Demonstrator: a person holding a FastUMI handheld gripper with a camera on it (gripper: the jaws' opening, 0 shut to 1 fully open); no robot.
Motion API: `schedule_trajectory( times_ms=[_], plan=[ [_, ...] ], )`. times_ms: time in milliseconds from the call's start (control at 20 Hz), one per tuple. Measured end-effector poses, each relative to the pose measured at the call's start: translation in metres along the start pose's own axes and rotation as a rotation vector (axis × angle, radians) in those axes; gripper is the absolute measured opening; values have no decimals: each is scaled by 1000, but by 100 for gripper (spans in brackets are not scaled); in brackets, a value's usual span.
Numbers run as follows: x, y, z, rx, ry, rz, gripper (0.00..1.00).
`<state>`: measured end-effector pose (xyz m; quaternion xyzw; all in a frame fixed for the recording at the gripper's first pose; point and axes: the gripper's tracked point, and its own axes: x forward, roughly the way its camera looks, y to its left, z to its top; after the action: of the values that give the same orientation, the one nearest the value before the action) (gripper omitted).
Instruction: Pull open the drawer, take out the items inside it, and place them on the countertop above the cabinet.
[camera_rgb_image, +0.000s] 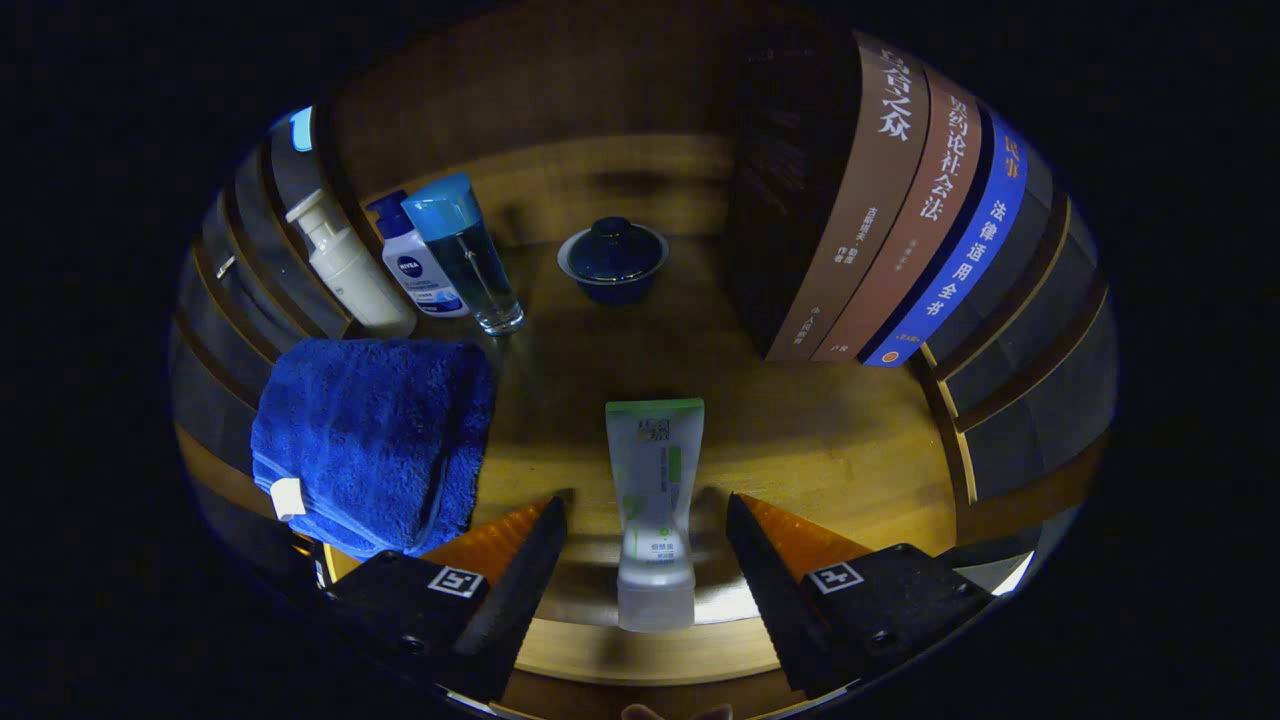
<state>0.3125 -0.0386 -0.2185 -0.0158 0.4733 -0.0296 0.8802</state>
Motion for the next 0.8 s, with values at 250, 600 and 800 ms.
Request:
schedule_trajectory(
  times_ms=[250, 600, 800],
  plan=[
    [-26, 5, 1, -6, -91, 16, 100],
    [-94, 5, -11, -33, -351, 31, 100],
    [-139, 17, -34, -46, -542, 57, 100]
  ],
)
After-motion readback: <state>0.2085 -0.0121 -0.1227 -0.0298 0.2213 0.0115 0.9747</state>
